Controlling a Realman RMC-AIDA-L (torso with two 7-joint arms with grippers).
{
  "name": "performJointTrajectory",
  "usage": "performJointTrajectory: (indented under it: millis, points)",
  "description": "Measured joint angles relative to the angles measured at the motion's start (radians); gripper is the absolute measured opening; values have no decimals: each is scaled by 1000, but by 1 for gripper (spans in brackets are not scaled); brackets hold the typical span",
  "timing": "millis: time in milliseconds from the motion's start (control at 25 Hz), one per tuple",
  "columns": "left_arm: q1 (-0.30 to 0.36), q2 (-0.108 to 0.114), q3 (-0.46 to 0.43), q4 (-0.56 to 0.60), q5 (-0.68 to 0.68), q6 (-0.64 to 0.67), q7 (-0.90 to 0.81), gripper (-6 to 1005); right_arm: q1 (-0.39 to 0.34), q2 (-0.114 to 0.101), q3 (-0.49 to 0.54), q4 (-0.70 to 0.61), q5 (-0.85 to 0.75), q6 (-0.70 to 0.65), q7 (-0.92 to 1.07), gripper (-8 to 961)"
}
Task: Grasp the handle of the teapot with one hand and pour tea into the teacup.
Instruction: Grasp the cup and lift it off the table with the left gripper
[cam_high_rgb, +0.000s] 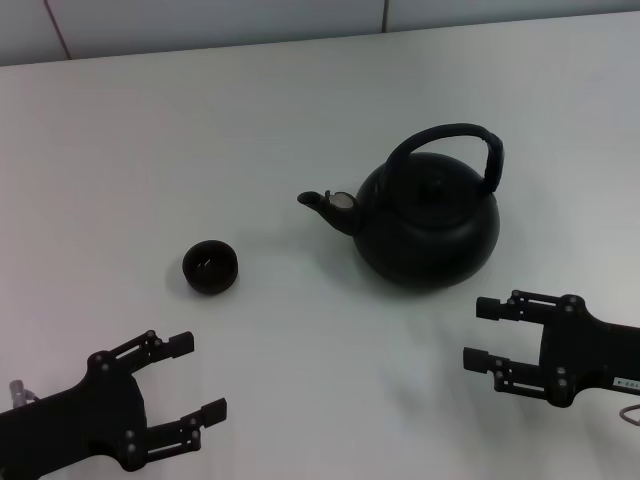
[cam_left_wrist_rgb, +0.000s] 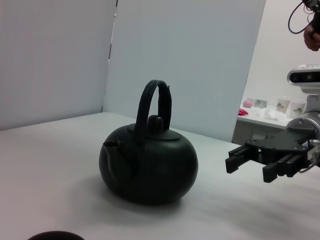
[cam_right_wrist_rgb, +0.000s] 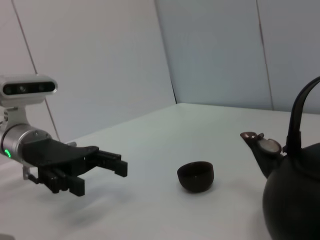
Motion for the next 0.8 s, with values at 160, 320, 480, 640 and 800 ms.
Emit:
performJointTrajectory:
  millis: [160, 320, 480, 640, 800]
  points:
    - [-1, 0, -2, 1, -1, -8, -2, 843, 4, 1, 0, 3, -3, 15, 0, 649]
    - [-2, -1, -2, 1, -5, -8, -5, 840, 11, 2, 0, 7, -4, 24, -1, 649]
    - [-4, -2, -1, 1, -7, -3, -6, 837, 13, 2, 0, 16, -4, 25, -1, 649]
    - [-4, -2, 0, 1, -8, -3, -7, 833, 14, 1, 0, 16, -4, 26, -1, 648]
    - [-3, -2, -1, 1, -9, -2, -7, 830, 17, 1, 0, 16, -4, 26, -2, 648]
